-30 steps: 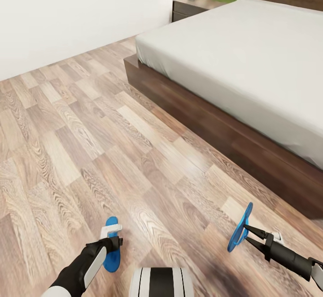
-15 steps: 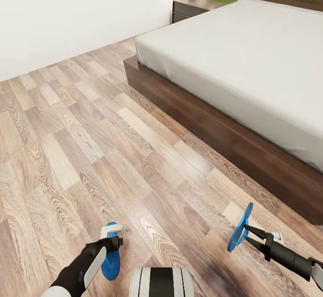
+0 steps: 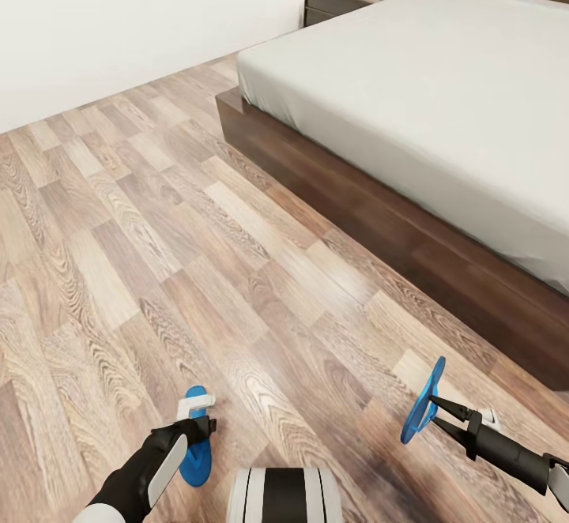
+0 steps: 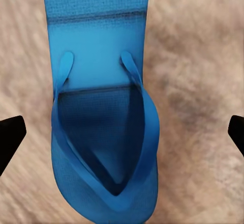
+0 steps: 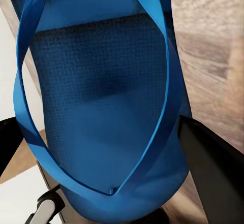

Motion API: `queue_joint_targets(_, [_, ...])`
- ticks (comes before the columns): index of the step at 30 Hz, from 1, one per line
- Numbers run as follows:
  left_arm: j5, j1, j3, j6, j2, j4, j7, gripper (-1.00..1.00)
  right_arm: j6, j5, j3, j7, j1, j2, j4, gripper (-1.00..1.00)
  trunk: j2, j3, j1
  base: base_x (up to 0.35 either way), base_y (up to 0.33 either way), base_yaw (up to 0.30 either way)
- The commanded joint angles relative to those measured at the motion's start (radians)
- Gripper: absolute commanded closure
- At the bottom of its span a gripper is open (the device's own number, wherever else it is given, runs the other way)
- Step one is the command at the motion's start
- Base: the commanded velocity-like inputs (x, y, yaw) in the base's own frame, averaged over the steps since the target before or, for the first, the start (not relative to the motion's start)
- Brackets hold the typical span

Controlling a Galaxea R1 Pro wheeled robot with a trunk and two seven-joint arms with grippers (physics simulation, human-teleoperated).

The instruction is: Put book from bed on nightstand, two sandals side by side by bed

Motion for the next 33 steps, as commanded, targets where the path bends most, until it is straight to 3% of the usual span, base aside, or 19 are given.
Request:
queue_joint_targets(1, [0.011, 0.000, -0.007, 0.003, 0.002, -0.002, 0.010, -1.00, 0.006, -0.004, -0.001, 0.001, 0.000, 0.000, 0.000, 1.00, 0.000, -0.001, 0.000, 0.000, 0.000, 0.000])
queue_joint_targets(4, [0.011, 0.000, -0.007, 0.003, 0.002, -0.002, 0.010, -1.00, 0.006, -0.004, -0.001, 0.001, 0.000, 0.000, 0.000, 1.00, 0.000, -0.001, 0.000, 0.000, 0.000, 0.000])
queue_joint_targets(10, [0.011, 0.000, -0.007, 0.003, 0.002, -0.002, 0.010, -1.00, 0.006, -0.004, -0.001, 0.001, 0.000, 0.000, 0.000, 1.00, -0.002, -0.024, 0.003, 0.000, 0.000, 0.000])
queue_joint_targets(15, [0.011, 0.000, -0.007, 0.003, 0.002, -0.002, 0.010, -1.00, 0.007, -0.004, -0.001, 0.001, 0.000, 0.000, 0.000, 1.00, -0.002, -0.024, 0.003, 0.000, 0.000, 0.000])
queue_joint_targets(22, [0.011, 0.000, -0.007, 0.003, 0.002, -0.002, 0.010, -1.00, 0.007, -0.004, -0.001, 0.001, 0.000, 0.000, 0.000, 1.00, -0.003, -0.051, 0.006, 0.000, 0.000, 0.000])
queue_joint_targets(30, [0.011, 0.000, -0.007, 0.003, 0.002, -0.002, 0.010, -1.00, 0.006, -0.004, -0.001, 0.001, 0.000, 0.000, 0.000, 1.00, -0.003, -0.051, 0.006, 0.000, 0.000, 0.000])
queue_joint_targets(33, [0.011, 0.000, -0.007, 0.003, 0.002, -0.002, 0.010, -1.00, 0.006, -0.004, -0.001, 0.001, 0.000, 0.000, 0.000, 1.00, -0.004, -0.062, 0.007, 0.000, 0.000, 0.000])
